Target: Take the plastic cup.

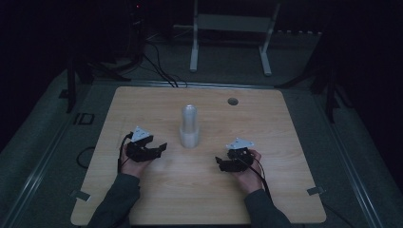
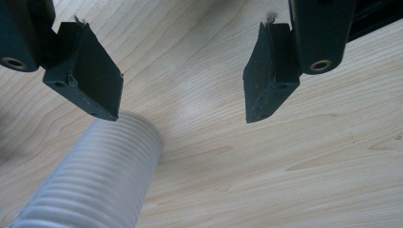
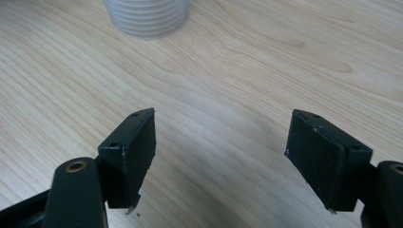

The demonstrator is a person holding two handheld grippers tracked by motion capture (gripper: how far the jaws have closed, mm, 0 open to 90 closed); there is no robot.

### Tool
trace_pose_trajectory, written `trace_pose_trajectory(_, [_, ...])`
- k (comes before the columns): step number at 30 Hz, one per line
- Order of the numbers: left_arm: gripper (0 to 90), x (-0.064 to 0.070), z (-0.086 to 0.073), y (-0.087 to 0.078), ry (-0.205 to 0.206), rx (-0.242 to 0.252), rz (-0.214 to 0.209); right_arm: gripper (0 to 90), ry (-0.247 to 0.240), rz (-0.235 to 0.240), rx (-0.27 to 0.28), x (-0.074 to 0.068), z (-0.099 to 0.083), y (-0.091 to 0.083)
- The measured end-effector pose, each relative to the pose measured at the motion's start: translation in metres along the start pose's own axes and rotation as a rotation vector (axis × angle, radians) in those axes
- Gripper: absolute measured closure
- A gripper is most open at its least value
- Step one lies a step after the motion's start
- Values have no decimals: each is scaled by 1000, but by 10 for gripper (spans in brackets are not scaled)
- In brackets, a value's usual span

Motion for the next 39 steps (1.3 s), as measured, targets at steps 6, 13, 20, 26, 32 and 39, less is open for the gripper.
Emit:
trace_pose_trajectory(6, [294,5,4,-3,18,8,-19,274,-17,35,14,-7,9,2])
trace_pose_trajectory(13, [314,9,12,-8,13,33,-63,324,-71,63,37,-15,28,2])
trace_pose_trajectory(20, [337,13,23,-16,30,52,-88,328,-104,89,69,-29,46,0])
trace_pose_trajectory(26, [337,15,38,-23,58,68,-90,330,-111,109,83,-37,61,5])
trace_pose_trajectory(32, [336,15,49,-25,66,74,-93,365,-120,132,114,-44,75,9])
trace_pose_trajectory(39, [336,18,61,-27,91,80,-95,357,-106,144,137,-46,84,15])
Point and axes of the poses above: each handheld gripper's, and its own axes: y roughly forward along the jaws, z roughly out of its top, x roughly to its right, the point moved 8 cm from there along y, roughly forward along the jaws, and after that the axes turned 1 degree about y, right-handed, at the moved point
